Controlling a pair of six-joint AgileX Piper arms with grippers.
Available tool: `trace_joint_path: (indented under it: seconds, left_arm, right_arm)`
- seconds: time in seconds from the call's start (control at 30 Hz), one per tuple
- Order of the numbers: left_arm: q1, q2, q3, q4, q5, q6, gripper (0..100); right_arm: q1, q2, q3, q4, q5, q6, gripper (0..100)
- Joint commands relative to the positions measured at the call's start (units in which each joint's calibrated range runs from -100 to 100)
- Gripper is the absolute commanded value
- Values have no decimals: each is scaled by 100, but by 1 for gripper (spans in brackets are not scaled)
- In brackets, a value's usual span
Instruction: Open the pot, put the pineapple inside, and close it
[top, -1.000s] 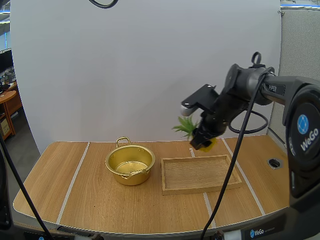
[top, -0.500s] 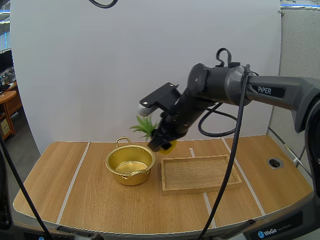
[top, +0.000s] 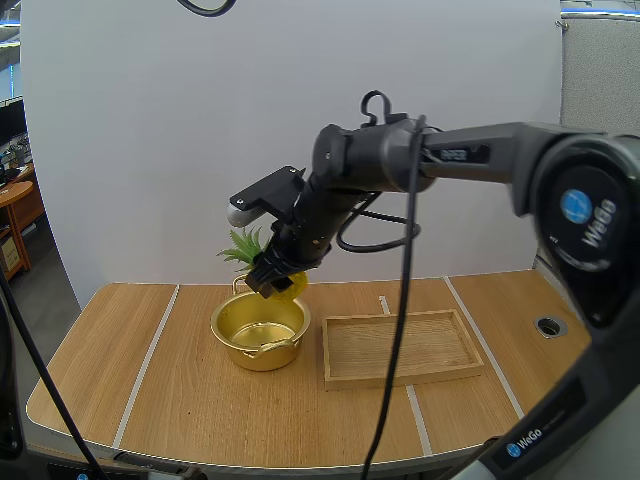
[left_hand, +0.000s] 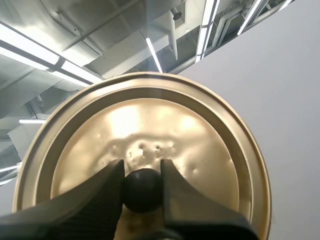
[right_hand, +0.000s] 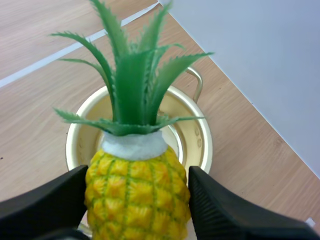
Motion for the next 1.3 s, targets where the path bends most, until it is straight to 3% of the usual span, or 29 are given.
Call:
trace_joint_path:
  seconds: [0.0, 0.87, 1.27]
  left_arm:
    - [-10, -24, -39, 2, -185, -35, 0]
    - [-10, -24, -39, 2, -185, -35, 0]
    - [-10, -24, -39, 2, -185, -35, 0]
  right_arm:
    - [6, 211, -182, 46, 6, 30, 0]
    - [153, 1872, -434, 170, -452, -40, 0]
    - [153, 2257, -434, -210, -410, 236, 0]
